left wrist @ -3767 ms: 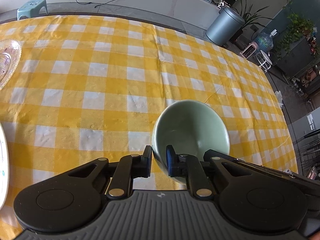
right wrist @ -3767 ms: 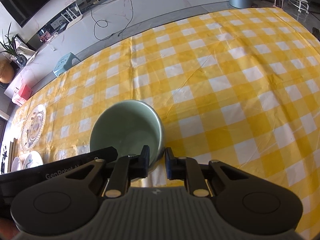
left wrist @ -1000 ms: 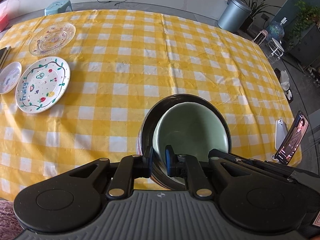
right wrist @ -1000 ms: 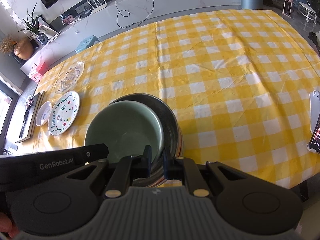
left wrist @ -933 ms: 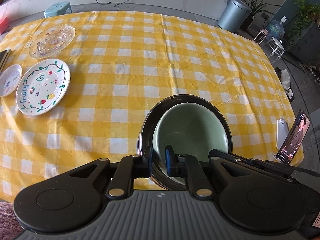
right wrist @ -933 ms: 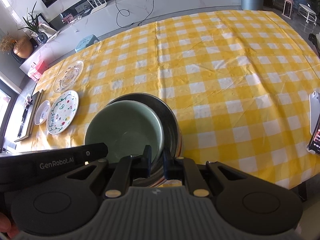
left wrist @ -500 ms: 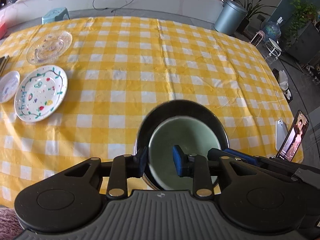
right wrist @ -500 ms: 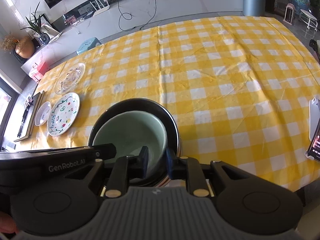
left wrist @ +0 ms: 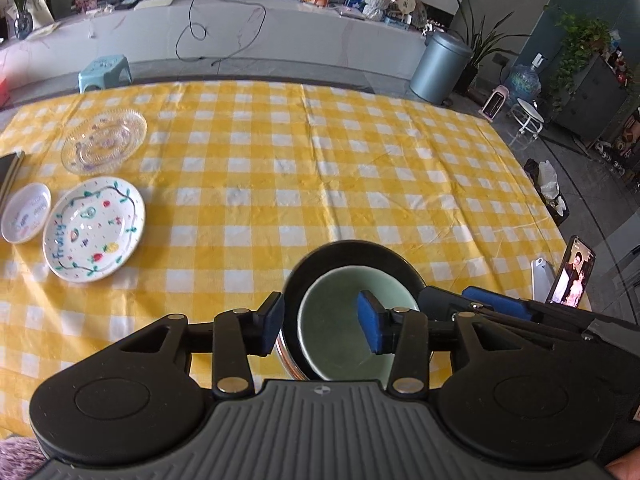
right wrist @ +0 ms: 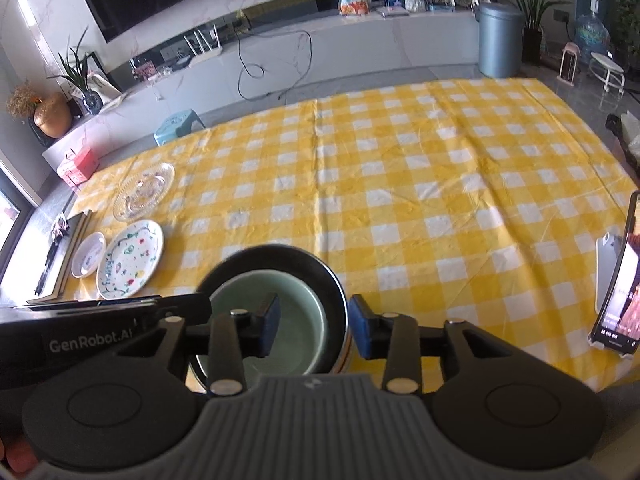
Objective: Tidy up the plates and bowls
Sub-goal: 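Lower the pale green bowl into the steel bowls and open the left gripper, then move both grippers to the white 'Fruity' painted plate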
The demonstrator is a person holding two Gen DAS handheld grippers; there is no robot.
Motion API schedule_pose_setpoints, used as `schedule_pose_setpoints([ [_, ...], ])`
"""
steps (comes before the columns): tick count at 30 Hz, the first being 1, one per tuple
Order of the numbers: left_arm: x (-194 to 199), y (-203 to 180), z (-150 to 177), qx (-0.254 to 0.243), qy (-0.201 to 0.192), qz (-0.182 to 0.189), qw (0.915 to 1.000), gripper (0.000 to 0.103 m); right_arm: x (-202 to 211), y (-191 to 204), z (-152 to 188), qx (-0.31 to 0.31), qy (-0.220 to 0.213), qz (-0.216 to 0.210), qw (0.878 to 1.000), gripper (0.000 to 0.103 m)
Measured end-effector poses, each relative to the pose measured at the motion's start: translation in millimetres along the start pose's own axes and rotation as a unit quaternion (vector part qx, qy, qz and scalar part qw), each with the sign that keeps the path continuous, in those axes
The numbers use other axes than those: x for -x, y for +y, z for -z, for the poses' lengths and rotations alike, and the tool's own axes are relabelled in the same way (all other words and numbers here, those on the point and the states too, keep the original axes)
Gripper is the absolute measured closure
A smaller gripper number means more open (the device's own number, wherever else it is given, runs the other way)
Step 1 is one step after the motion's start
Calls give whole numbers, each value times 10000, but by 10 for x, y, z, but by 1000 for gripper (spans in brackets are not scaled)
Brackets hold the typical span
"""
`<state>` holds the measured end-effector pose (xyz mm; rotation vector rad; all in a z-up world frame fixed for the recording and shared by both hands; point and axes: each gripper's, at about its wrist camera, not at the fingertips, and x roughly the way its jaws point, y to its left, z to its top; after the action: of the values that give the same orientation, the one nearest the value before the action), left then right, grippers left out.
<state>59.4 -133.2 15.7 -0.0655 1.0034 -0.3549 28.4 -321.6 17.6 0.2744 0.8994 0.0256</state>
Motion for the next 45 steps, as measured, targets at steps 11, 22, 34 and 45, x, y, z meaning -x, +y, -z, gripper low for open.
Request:
schedule_pose_setpoints([
  [11, 304, 379, -3, 98, -489, -297, 9983, 49, 114, 250, -36, -57, -439, -371, 9983, 36],
  [22, 637, 1241, 23, 644, -858, -650, 9921, 47, -137, 900, 3, 288, -223, -792, 9962, 34],
  [34, 601, 2330, 141, 1471, -904, -637, 9829, 47, -823, 1632, 76, 486, 192, -1017, 9934, 42],
  [45, -6, 2859, 105, 1261, -932, -61, 9876, 67, -1612, 1808, 107, -34, 85, -1164, 9932, 75],
])
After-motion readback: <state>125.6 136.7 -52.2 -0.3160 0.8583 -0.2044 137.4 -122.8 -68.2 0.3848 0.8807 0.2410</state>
